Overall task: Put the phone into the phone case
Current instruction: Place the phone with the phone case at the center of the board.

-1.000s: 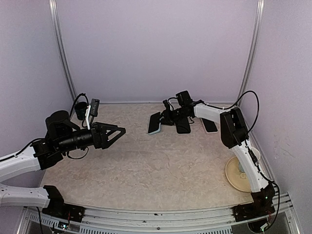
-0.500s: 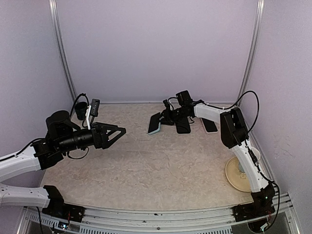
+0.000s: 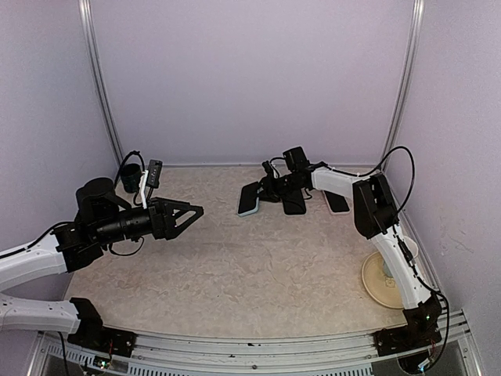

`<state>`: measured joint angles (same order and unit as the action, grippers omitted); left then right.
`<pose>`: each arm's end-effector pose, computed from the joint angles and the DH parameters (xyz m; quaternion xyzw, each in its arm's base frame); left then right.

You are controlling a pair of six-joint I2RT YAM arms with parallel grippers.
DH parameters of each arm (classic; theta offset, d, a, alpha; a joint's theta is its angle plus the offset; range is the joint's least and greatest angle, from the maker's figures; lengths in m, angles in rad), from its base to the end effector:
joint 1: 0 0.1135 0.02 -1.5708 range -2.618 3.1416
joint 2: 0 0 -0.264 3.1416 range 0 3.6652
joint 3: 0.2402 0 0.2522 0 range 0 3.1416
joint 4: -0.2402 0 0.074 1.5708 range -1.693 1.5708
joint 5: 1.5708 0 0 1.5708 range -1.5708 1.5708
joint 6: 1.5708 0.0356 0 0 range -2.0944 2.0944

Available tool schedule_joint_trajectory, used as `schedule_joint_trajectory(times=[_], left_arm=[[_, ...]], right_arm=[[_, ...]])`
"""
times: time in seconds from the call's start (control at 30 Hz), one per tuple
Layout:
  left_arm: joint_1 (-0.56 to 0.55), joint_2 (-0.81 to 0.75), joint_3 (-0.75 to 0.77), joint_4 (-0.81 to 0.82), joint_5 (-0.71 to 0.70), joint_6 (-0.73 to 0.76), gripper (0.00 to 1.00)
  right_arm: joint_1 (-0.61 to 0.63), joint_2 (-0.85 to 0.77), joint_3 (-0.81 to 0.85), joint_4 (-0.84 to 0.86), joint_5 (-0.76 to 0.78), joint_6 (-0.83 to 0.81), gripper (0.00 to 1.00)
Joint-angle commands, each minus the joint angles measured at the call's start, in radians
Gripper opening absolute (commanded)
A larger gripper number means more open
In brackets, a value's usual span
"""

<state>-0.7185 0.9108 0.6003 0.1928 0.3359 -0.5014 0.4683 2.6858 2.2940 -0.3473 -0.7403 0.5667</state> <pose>0.1553 -0.1514 0.2917 0.1902 0.7206 -0.4776 0.4653 0.5071 0.2834 0.1241 -0.1040 0.8590 0.4739 0.1636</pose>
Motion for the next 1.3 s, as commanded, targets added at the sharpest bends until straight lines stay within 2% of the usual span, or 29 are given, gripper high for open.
schedule_joint_trajectory(times=[0.0, 0.23, 0.43, 0.87, 1.27], left_arm=[[0.005, -0.001, -0.004, 0.026, 0.001, -0.006, 0.99], [0.006, -0.004, -0.005, 0.023, 0.002, -0.011, 0.99], [0.005, -0.013, -0.004, 0.013, -0.003, -0.006, 0.99], [0.005, -0.029, -0.013, 0.010, -0.009, -0.006, 0.99], [0.005, -0.043, -0.028, 0.017, -0.015, -0.017, 0.99]], right_arm=[[-0.007, 0.026, 0.039, 0.057, -0.027, 0.001, 0.33], [-0.004, 0.040, 0.042, 0.086, -0.052, 0.029, 0.24], [0.004, 0.041, 0.045, 0.099, -0.061, 0.037, 0.24], [0.006, -0.013, 0.001, 0.039, -0.008, -0.001, 0.45], [0.007, -0.060, -0.012, -0.065, 0.092, -0.055, 0.52]])
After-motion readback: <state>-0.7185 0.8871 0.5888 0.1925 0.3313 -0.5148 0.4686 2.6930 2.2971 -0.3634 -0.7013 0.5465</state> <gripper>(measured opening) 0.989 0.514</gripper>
